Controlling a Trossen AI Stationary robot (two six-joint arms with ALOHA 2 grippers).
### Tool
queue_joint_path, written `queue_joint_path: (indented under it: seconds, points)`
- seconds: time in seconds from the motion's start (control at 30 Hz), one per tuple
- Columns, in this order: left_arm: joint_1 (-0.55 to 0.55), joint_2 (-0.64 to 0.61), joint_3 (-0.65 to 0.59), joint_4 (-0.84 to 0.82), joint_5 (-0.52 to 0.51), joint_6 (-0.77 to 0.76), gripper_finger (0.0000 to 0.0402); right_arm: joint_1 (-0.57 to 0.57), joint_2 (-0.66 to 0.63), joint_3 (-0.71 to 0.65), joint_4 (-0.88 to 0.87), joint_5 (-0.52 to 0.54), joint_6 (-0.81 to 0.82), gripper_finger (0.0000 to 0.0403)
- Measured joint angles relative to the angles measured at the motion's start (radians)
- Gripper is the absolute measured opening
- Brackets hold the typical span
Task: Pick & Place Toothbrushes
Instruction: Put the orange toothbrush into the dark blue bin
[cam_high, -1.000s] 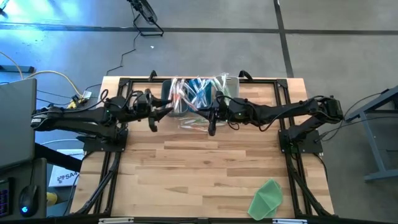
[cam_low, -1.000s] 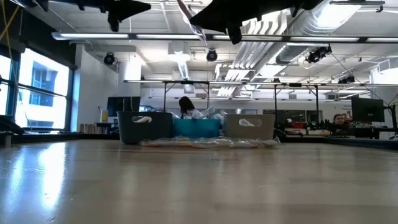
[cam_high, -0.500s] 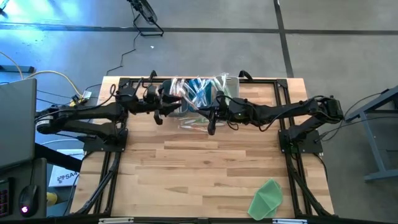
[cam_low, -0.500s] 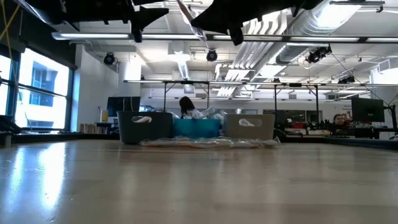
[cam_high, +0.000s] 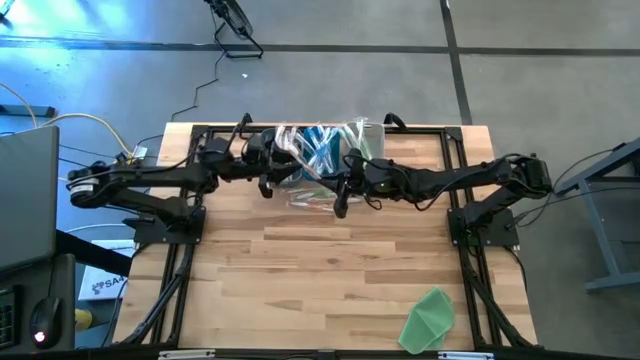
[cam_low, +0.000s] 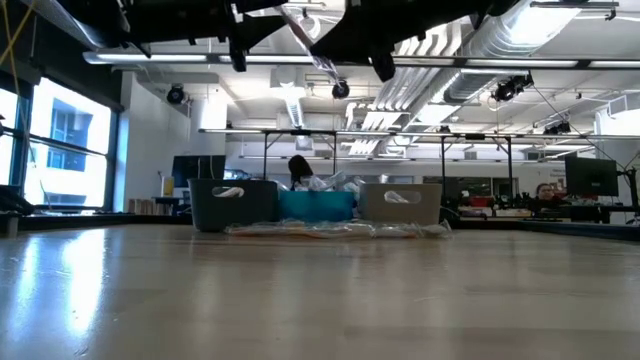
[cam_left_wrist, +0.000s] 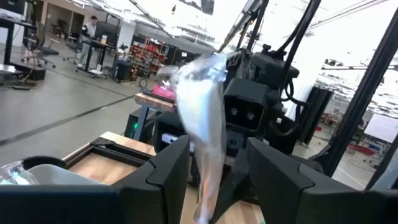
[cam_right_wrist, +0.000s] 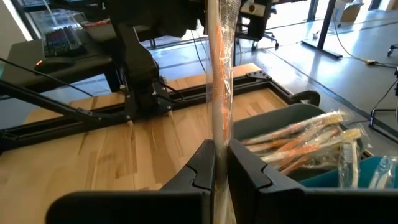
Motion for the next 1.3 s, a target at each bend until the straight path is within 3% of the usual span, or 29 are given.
queue_joint_path:
  seconds: [0.2, 0.63, 0.8, 1.07, 1.3]
  points:
    - [0.0, 0.038, 0.028, 0.0, -0.001, 0.001, 0.0148, -0.011, 0.0, 0.0, -0.019, 0.0, 0.018, 0.0015]
    - [0.0, 0.05, 0.029, -0.002, -0.003, -0.005, 0.0014, -0.019, 0.0, 0.0, -0.016, -0.002, 0.004, 0.0015]
    - [0.0, 0.05, 0.029, -0.003, 0.001, -0.005, 0.0017, -0.019, 0.0, 0.0, -0.016, 0.0, -0.018, 0.0024]
    - [0.044, 0.05, 0.03, -0.049, 0.006, -0.016, 0.0009, -0.019, 0.0, 0.0, -0.019, 0.011, -0.014, 0.0078]
    - [0.201, 0.035, 0.03, -0.092, 0.111, -0.076, 0.001, -0.024, -0.07, 0.0, -0.057, 0.023, -0.016, 0.0179]
